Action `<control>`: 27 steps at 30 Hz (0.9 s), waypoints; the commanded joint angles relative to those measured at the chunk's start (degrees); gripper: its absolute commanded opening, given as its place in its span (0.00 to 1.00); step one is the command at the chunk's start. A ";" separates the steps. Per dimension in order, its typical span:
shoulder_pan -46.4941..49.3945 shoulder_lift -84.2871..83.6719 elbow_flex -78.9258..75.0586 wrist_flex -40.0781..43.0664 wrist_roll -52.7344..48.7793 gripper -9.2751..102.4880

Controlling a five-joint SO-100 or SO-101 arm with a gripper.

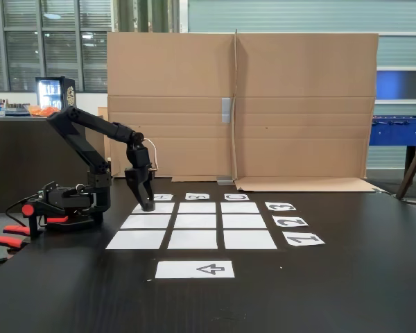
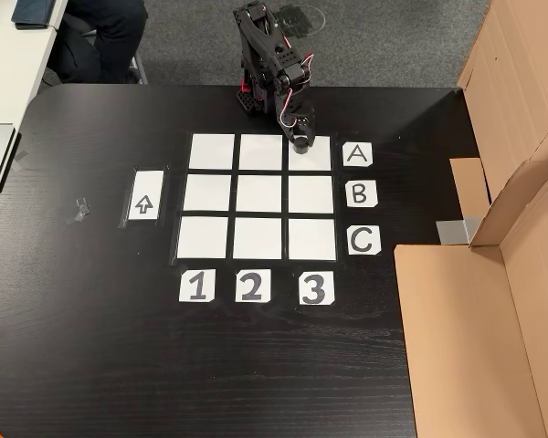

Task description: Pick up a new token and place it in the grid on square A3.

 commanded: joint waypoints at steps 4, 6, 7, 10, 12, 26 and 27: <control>-0.18 1.93 0.26 -0.35 0.26 0.30; -0.18 2.55 0.26 -0.09 0.26 0.30; -0.18 2.81 0.35 0.00 0.26 0.31; -0.18 3.52 0.44 0.26 0.97 0.33; -0.35 3.78 0.44 0.26 1.32 0.34; -0.79 6.59 -0.18 0.44 1.58 0.38; -0.79 6.94 -0.26 0.44 1.58 0.38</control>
